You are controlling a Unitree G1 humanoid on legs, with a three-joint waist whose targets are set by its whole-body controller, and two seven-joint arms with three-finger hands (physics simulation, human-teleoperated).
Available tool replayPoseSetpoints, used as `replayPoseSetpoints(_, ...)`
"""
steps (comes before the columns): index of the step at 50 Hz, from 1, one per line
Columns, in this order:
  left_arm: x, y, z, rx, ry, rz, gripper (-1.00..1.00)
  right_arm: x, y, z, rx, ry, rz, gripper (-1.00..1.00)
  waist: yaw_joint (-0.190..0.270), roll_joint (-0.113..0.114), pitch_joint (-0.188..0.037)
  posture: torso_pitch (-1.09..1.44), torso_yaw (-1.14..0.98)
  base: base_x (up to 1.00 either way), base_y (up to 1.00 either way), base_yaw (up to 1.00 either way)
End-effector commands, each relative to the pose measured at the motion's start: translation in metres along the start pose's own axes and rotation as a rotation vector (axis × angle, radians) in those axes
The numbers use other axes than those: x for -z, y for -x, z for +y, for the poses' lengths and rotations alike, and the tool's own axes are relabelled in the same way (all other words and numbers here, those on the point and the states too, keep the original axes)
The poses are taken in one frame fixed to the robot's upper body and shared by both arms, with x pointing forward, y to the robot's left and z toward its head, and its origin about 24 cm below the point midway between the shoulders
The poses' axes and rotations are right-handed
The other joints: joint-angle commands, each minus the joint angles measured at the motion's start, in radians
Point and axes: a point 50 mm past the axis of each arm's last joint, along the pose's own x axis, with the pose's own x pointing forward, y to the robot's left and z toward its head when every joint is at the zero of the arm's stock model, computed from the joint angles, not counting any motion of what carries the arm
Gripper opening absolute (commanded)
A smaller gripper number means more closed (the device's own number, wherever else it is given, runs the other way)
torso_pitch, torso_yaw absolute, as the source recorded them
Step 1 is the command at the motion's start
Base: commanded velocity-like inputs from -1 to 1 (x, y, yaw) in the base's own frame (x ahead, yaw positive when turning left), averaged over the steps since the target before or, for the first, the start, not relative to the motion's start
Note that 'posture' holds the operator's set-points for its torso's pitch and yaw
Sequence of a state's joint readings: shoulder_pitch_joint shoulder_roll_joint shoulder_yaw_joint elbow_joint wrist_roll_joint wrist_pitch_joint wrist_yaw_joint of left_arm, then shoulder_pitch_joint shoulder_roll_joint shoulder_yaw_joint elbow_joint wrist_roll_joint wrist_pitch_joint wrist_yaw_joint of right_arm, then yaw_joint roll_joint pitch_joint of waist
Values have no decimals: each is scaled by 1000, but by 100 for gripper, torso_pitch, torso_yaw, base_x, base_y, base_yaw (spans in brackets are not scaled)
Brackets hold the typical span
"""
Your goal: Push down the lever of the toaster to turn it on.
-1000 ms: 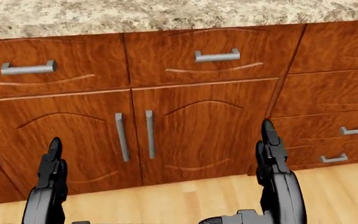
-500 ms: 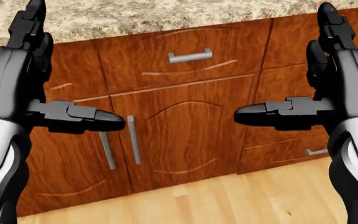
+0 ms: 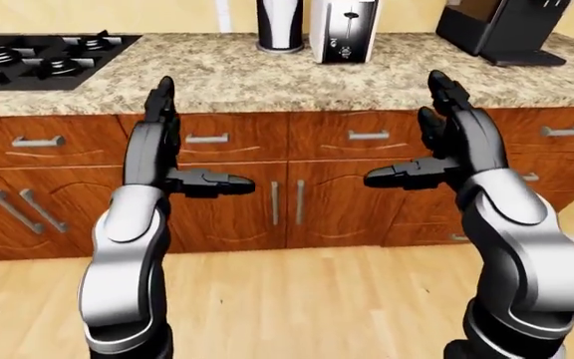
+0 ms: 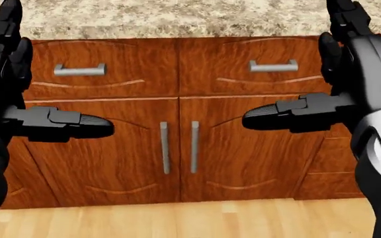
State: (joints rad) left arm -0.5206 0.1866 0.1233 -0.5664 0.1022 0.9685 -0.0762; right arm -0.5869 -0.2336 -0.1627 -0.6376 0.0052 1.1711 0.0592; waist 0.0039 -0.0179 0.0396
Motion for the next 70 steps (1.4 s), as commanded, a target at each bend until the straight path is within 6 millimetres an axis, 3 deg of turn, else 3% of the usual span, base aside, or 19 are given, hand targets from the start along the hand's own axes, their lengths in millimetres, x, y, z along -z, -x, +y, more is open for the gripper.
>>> replayPoseSetpoints(1, -18, 4, 3, -20, -5, -104, 100, -15, 5, -1, 8, 12, -86, 100, 1, 12, -36, 0, 0, 24, 0, 0)
replayPoseSetpoints(6, -17, 4, 5, -25, -1, -101, 100, -13, 1, 2, -4, 25, -77, 100, 1, 13, 4, 0, 0, 41, 0, 0)
replayPoseSetpoints(10, -14, 6, 2, -21, -11, -99, 100, -18, 7, 0, 1, 31, -86, 100, 6, -61, -18, 0, 0, 43, 0, 0)
replayPoseSetpoints(11, -14, 6, 1, -20, -7, -101, 100, -16, 6, 1, 0, 32, -83, 100, 0, -24, -2, 0, 0, 42, 0, 0)
replayPoseSetpoints(13, -18, 6, 0, -16, -4, -105, 100, -15, 6, 3, -4, 37, -82, 100, 5, -43, -3, 0, 0, 43, 0, 0)
replayPoseSetpoints(19, -20, 7, 2, -22, -9, -109, 100, -12, 4, 3, -7, 29, -77, 100, -6, 4, -2, 0, 0, 42, 0, 0)
replayPoseSetpoints(23, -20, 7, 2, -20, -9, -109, 100, -13, 5, 3, -8, 31, -79, 100, -19, 96, -30, 0, 0, 42, 0, 0)
replayPoseSetpoints(26, -21, 8, 2, -20, -10, -110, 100, -13, 4, 4, -10, 33, -78, 100, -7, 91, 3, 0, 0, 42, 0, 0)
replayPoseSetpoints(33, -29, 9, 6, -26, -15, -121, 100, -18, 6, 3, -10, 32, -81, 100, 17, 34, -4, 0, 0, 42, 0, 0)
replayPoseSetpoints(37, -30, 9, 10, -33, -15, -124, 100, -19, 7, 2, -8, 33, -81, 100, 25, -44, -27, 0, 0, 43, 0, 0)
replayPoseSetpoints(45, -31, 10, 7, -26, -23, -125, 100, -16, 10, 2, -14, 22, -83, 100, -4, -15, 17, 0, 0, 37, 0, 0)
replayPoseSetpoints(48, -29, 10, 7, -26, -23, -119, 100, -17, 10, 3, -21, 21, -88, 100, -7, -7, 1, 0, 0, 0, 0, 0)
replayPoseSetpoints(50, -31, 11, 10, -30, -20, -122, 100, -18, 10, 3, -20, 20, -89, 100, -5, 41, -13, 0, 0, 0, 0, 0)
replayPoseSetpoints(56, -33, 14, 11, -31, -21, -126, 100, -20, 12, 2, -21, 24, -90, 100, -7, 49, -9, 0, 0, 0, 0, 0)
replayPoseSetpoints(59, -32, 14, 9, -26, -17, -124, 100, -17, 10, 1, -15, 24, -69, 100, 1, 33, 1, 0, 0, 0, 0, 0)
replayPoseSetpoints(60, -32, 15, 9, -26, -18, -125, 100, -18, 11, 1, -16, 29, -69, 100, 1, 27, -28, 0, 0, 23, 0, 0)
replayPoseSetpoints(62, -35, 17, 10, -27, -20, -130, 100, -19, 11, 1, -16, 29, -70, 100, 7, -15, 19, 0, 0, 45, 0, 0)
replayPoseSetpoints(64, -38, 18, 12, -29, -21, -132, 100, -20, 11, 2, -19, 29, -71, 100, 3, -53, 21, 0, 0, 52, 0, 0)
replayPoseSetpoints(70, -39, 15, 9, -23, -28, -128, 100, -22, 8, 4, -30, 32, -69, 100, 2, -15, -2, 0, 0, 51, 0, 0)
